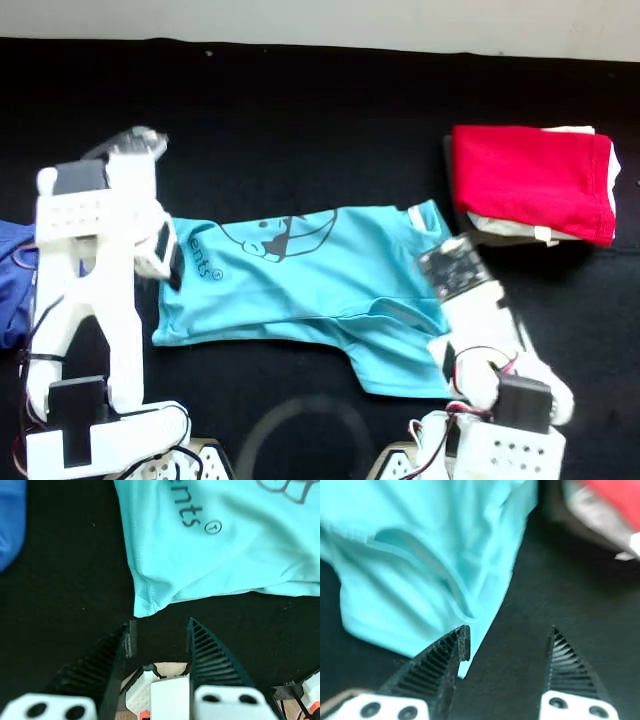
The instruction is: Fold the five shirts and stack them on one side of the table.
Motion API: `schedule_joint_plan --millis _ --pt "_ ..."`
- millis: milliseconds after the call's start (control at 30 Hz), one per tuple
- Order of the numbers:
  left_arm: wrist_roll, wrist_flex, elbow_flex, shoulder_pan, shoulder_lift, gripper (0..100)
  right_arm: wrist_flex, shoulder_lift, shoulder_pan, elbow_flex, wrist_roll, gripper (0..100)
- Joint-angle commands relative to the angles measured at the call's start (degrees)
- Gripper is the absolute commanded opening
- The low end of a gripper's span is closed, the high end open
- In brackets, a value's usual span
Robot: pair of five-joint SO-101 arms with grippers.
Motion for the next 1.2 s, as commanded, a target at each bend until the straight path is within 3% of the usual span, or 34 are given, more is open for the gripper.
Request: schedule_joint_plan --millis 0,67,133,367,567,700,933,1167 --pt "-0.3 -0.2 -7.9 0.7 0.3 11 -3.5 5.4 -2.9 -9.0 -6.1 17.5" --pt "0.0 -2.2 -9.0 2.2 2.4 0 -5.9 12.5 -5.7 -12.1 -8.9 7.4" --pt "1.1 -4.1 -9.5 3.7 6.1 1 -9.0 21.1 -8.6 -16.1 -11.2 0.1" --pt "5.5 -16.5 -11.2 6.0 21.5 1 -22.2 49.5 -16.2 -30.3 -17.5 0.6" --pt "7.9 -17.9 -22.1 6.1 30.9 1 -29.6 72.8 -21.2 -41.2 -21.3 0.6" --pt "8.0 -17.6 -30.6 6.1 38.5 1 -29.8 84.8 -21.2 -49.3 -24.1 0.6" --pt "8.0 -13.3 -39.7 5.8 48.9 1 -30.2 93.1 -20.7 -55.2 -24.4 0.6" --pt "7.8 -10.5 -45.0 1.1 54.4 1 -30.2 101.4 -13.4 -59.2 -24.4 0.6"
